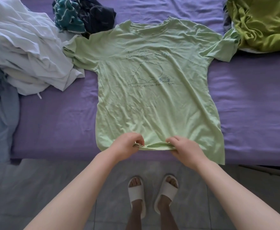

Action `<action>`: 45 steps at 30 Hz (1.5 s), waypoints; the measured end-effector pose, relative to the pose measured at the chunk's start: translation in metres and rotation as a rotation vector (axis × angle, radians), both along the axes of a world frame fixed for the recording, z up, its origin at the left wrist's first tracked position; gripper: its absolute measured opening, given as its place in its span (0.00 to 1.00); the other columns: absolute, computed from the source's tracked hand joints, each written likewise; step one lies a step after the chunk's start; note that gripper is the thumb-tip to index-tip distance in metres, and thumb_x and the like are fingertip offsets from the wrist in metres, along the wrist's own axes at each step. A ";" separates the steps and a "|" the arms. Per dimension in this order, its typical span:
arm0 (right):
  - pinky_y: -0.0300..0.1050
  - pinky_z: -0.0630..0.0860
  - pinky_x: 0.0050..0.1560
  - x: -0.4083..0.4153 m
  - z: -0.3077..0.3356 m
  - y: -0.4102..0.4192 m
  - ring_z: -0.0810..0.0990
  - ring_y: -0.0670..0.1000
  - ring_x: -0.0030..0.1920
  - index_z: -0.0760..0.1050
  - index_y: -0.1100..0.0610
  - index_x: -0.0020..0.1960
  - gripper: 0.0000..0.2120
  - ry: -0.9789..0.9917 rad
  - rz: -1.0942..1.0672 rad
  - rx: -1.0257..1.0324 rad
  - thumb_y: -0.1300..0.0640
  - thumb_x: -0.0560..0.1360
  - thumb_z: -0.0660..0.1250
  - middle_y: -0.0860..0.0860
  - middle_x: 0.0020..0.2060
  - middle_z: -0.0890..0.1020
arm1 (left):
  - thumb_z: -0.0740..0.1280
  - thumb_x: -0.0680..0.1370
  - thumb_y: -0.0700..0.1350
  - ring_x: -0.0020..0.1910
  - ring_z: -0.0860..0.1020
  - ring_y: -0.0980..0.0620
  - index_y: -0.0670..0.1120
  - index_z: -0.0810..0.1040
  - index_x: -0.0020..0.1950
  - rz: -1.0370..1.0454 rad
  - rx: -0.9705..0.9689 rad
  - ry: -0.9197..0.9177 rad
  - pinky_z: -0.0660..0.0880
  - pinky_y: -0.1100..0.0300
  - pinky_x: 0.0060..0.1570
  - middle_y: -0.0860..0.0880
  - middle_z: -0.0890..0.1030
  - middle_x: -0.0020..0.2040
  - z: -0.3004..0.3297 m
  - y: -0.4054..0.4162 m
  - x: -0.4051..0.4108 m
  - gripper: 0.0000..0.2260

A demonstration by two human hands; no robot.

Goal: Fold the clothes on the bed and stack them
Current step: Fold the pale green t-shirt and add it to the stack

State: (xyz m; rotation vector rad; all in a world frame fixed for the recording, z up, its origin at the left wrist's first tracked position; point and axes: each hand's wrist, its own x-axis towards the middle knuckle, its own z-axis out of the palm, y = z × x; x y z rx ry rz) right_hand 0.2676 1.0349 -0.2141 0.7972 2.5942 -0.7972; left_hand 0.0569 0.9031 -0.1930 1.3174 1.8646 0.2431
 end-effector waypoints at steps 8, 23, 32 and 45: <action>0.45 0.70 0.45 0.010 -0.002 -0.024 0.75 0.54 0.57 0.74 0.47 0.58 0.14 -0.265 0.184 -0.085 0.55 0.74 0.58 0.48 0.55 0.76 | 0.61 0.74 0.36 0.59 0.75 0.51 0.52 0.81 0.57 -0.262 -0.256 0.110 0.69 0.60 0.56 0.53 0.81 0.58 -0.001 -0.020 0.017 0.18; 0.56 0.58 0.66 -0.093 0.010 -0.071 0.68 0.57 0.64 0.71 0.54 0.62 0.17 -0.363 0.244 0.274 0.58 0.74 0.61 0.53 0.60 0.75 | 0.68 0.73 0.40 0.66 0.66 0.39 0.44 0.62 0.73 0.953 -0.224 0.227 0.62 0.52 0.65 0.40 0.65 0.69 -0.020 -0.057 -0.041 0.29; 0.67 0.48 0.71 -0.117 -0.008 -0.106 0.34 0.62 0.75 0.43 0.42 0.77 0.36 -0.355 0.255 0.002 0.51 0.77 0.61 0.52 0.76 0.37 | 0.72 0.72 0.48 0.47 0.78 0.45 0.38 0.77 0.48 0.999 -0.124 -0.150 0.74 0.51 0.48 0.42 0.82 0.47 -0.014 -0.086 -0.058 0.14; 0.63 0.56 0.69 -0.112 -0.006 -0.142 0.42 0.57 0.77 0.47 0.44 0.77 0.34 -0.271 0.464 -0.080 0.58 0.76 0.58 0.47 0.77 0.48 | 0.68 0.75 0.55 0.51 0.77 0.45 0.46 0.73 0.48 0.903 -0.377 0.185 0.72 0.54 0.47 0.48 0.79 0.49 -0.020 -0.123 -0.080 0.13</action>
